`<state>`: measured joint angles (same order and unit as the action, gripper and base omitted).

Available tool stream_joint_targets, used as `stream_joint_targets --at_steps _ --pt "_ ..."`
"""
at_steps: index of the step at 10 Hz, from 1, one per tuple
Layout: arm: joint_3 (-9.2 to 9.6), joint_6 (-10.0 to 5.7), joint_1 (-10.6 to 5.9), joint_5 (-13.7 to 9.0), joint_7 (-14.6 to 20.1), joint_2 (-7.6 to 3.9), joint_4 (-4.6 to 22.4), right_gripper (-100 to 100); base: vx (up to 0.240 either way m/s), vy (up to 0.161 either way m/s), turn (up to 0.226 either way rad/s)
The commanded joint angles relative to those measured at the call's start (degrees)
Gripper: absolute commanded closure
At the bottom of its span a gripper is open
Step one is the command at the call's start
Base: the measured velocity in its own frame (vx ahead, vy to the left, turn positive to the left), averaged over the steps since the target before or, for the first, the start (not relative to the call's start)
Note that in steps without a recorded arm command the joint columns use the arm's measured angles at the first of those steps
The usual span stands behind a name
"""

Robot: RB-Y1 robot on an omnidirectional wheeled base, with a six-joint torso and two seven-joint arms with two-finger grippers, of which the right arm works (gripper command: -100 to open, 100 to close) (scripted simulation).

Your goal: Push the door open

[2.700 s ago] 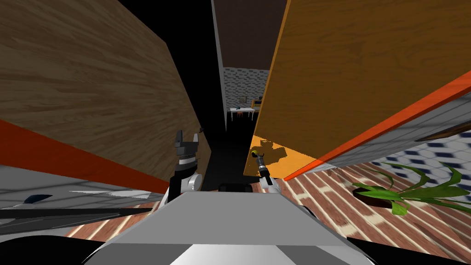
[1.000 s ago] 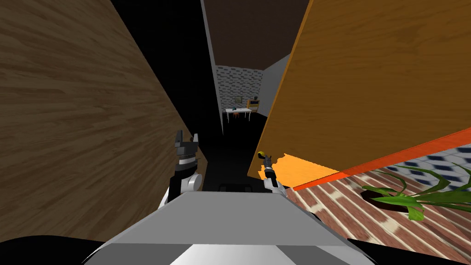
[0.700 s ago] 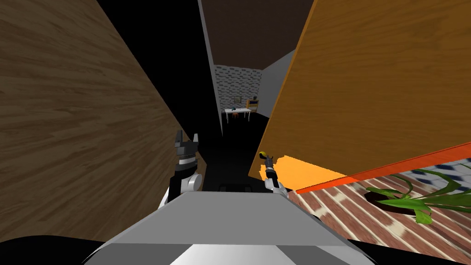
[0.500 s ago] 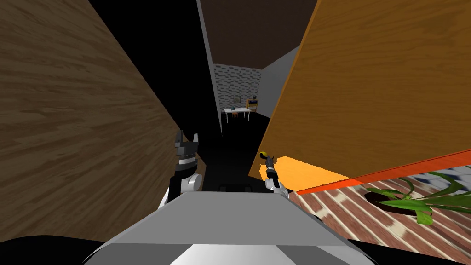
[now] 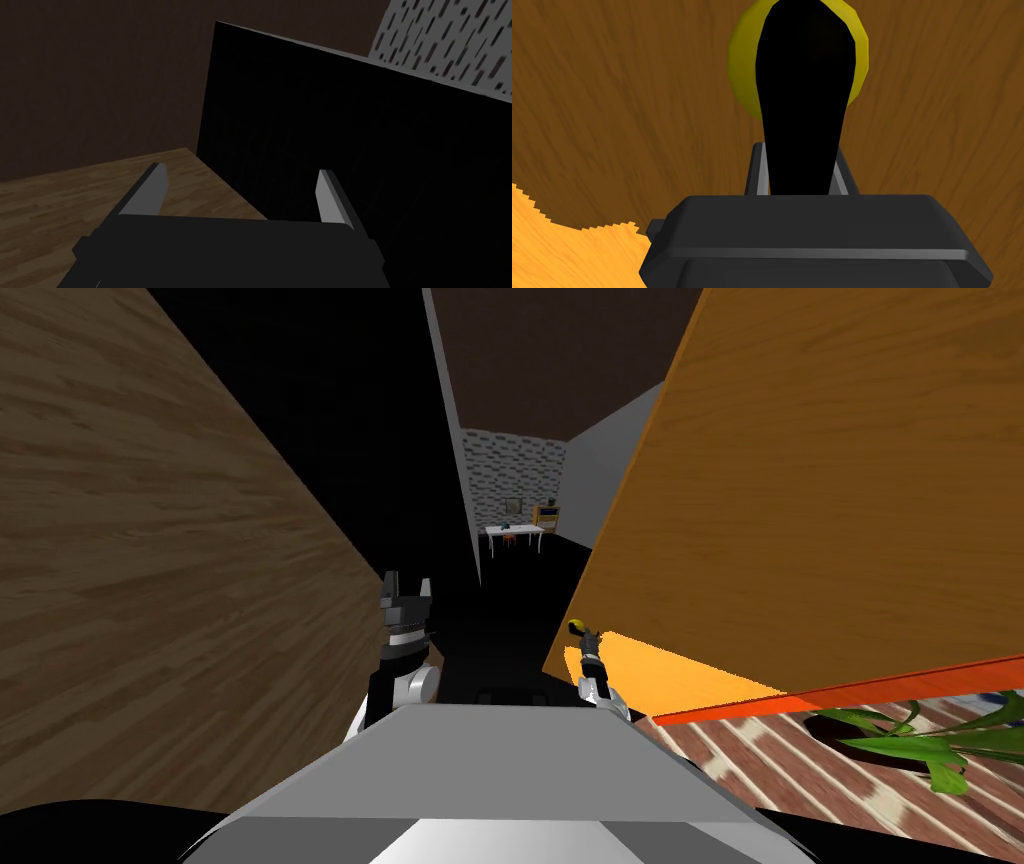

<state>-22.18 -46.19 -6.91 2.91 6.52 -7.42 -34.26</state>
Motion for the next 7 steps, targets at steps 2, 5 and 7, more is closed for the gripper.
stream_joint_targets --at_steps 2,5,7 --pt "-1.45 0.08 0.12 -0.80 -0.52 -0.42 -0.67 100 0.205 -0.016 -0.025" --pt "-2.56 0.08 0.22 -1.43 -0.97 -0.56 -0.57 100 0.167 0.023 -0.044" --pt "-3.74 0.08 0.32 -2.10 -1.45 -0.70 -0.47 100 0.090 0.005 -0.026"
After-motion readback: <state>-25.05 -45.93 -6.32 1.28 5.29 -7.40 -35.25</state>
